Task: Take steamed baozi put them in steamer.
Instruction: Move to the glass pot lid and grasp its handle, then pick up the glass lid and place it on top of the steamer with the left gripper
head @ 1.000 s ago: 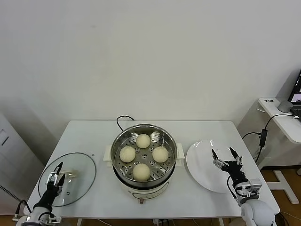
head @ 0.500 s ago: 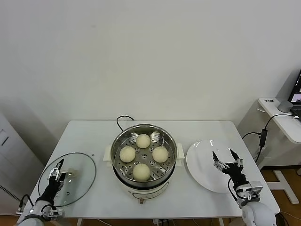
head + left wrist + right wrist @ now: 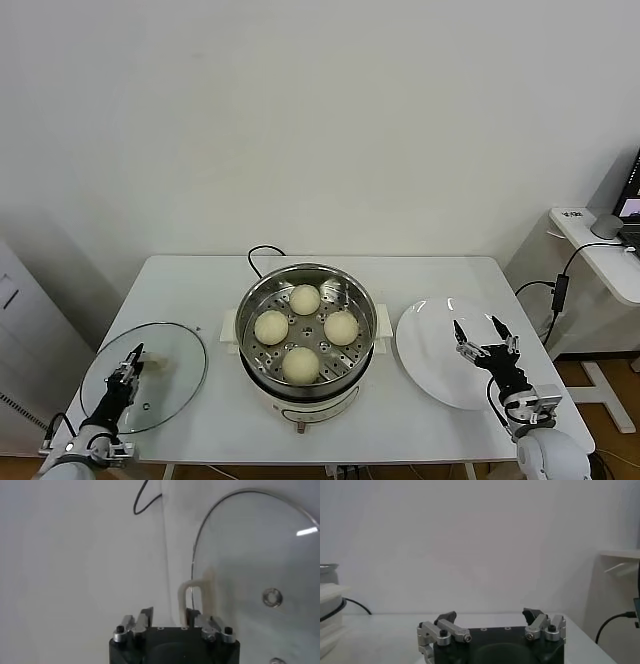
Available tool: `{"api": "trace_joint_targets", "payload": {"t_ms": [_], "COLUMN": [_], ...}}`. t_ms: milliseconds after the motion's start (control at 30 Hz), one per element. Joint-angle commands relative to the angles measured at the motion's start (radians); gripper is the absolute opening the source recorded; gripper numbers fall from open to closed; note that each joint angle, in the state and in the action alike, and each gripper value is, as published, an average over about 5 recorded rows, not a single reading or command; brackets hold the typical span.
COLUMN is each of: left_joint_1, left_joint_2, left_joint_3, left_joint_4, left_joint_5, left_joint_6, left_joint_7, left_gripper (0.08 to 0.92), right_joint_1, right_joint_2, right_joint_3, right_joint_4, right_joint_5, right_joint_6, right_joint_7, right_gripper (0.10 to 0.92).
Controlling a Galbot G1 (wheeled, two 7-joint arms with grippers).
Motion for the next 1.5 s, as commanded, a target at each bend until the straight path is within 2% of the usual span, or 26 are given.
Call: {"api": "trace_joint_targets", "payload": {"t_ms": [33, 167, 267, 500, 733, 900, 1133, 1500], "left_joint_1": [-0.001, 0.007, 0.007, -0.002, 0.0, 0.003, -0.057, -0.179], "left_joint_2": [0.011, 0.028, 0.048, 0.121, 0.18, 0.219, 0.224, 0.149], "left_joint_3": [-0.028, -0.049, -0.06, -0.053, 0.023, 0.139, 0.369, 0.63], "left_joint_4": [-0.055, -0.12, -0.171, -0.309, -0.498, -0.622, -0.73, -0.695], "left_joint_5": [-0.035, -0.073, -0.12, -0.243, -0.261, -0.204, -0.103, 0.051], "left_joint_6": [-0.036, -0.037, -0.021, 0.078, 0.245, 0.422, 0.689, 0.796], "left_joint_7": [-0.029, -0.011, 0.024, 0.138, 0.258, 0.335, 0.401, 0.444], "left_gripper": [0.273, 0.156, 0.106, 0.101, 0.101, 0.101, 0.101, 0.101], "right_joint_1": [-0.002, -0.002, -0.002, -0.005, -0.016, -0.011, 0.002, 0.021], "right_joint_2": [-0.003, -0.006, -0.007, -0.013, -0.015, -0.025, -0.047, -0.04], "right_joint_3": [0.007, 0.008, 0.007, 0.006, 0.017, 0.021, 0.019, 0.005], "right_joint_4": [0.003, 0.006, 0.011, 0.016, 0.02, 0.017, 0.018, 0.01], "right_joint_5": [0.007, 0.009, 0.01, 0.015, 0.026, 0.032, 0.033, 0.023], "right_joint_6": [-0.002, -0.003, -0.005, -0.006, -0.003, -0.003, -0.01, -0.018], "right_joint_7": [-0.001, -0.002, -0.002, -0.003, -0.01, -0.012, -0.007, -0.001], "right_gripper": [0.823, 0.823, 0.823, 0.823, 0.823, 0.823, 0.823, 0.823]}}
